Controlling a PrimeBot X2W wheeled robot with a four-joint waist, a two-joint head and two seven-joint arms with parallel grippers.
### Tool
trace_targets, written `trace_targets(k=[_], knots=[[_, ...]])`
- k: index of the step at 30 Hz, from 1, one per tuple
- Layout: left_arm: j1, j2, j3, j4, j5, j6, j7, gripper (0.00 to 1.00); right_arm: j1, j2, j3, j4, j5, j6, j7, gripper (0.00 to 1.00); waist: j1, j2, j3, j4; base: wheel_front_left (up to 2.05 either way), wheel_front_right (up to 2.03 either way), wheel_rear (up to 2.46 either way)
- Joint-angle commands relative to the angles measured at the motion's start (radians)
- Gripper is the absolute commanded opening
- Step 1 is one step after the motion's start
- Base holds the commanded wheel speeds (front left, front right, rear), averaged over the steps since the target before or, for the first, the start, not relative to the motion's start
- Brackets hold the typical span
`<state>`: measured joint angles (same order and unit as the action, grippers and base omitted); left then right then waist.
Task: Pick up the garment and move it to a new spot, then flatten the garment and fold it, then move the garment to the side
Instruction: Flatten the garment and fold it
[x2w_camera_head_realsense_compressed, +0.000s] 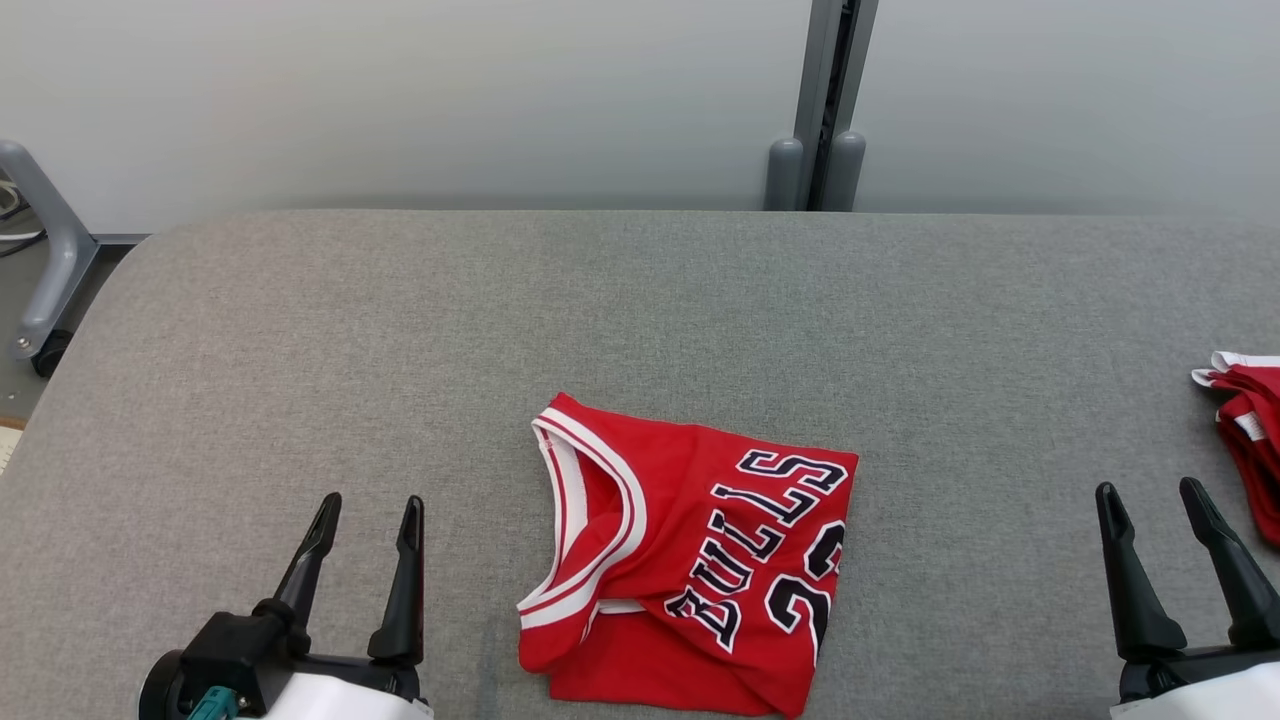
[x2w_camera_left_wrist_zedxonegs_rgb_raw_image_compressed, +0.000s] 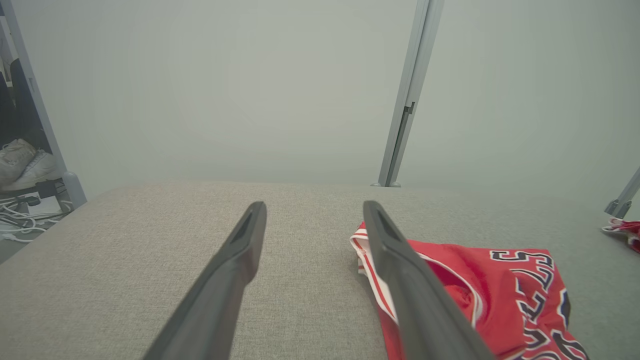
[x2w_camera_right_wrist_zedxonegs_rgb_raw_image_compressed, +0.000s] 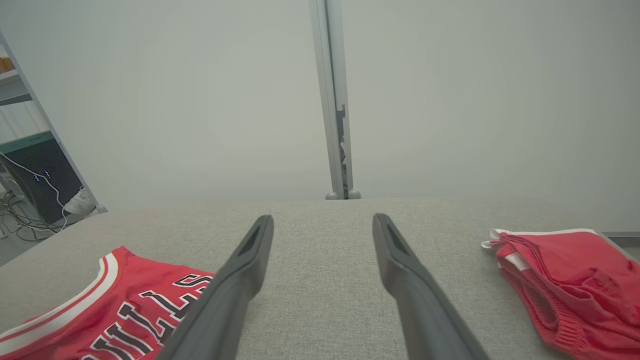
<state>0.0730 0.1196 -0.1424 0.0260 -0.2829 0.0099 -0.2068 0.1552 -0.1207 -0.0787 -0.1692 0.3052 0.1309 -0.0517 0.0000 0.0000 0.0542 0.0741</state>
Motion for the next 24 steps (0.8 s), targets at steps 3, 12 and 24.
trace_targets(k=[3, 12, 24], knots=[[-0.013, 0.009, 0.000, -0.006, -0.005, 0.005, -0.003, 1.00, 0.002, -0.003, 0.007, 0.001, -0.005, 0.000, 0.008, 1.00, 0.0000, 0.0000, 0.004, 0.002, 0.00, 0.00, 0.00], [-0.027, 0.009, -0.007, -0.005, -0.009, 0.007, -0.007, 1.00, -0.036, -0.064, 0.169, 0.030, -0.011, 0.000, 0.046, 1.00, 0.0000, 0.0000, 0.020, 0.013, 0.00, 0.00, 0.00], [-0.061, 0.004, -0.016, 0.008, -0.017, 0.006, -0.020, 1.00, -0.150, -0.138, 0.551, 0.154, 0.052, 0.000, 0.060, 1.00, 0.0000, 0.0000, 0.056, 0.047, 0.00, 0.00, 0.00]])
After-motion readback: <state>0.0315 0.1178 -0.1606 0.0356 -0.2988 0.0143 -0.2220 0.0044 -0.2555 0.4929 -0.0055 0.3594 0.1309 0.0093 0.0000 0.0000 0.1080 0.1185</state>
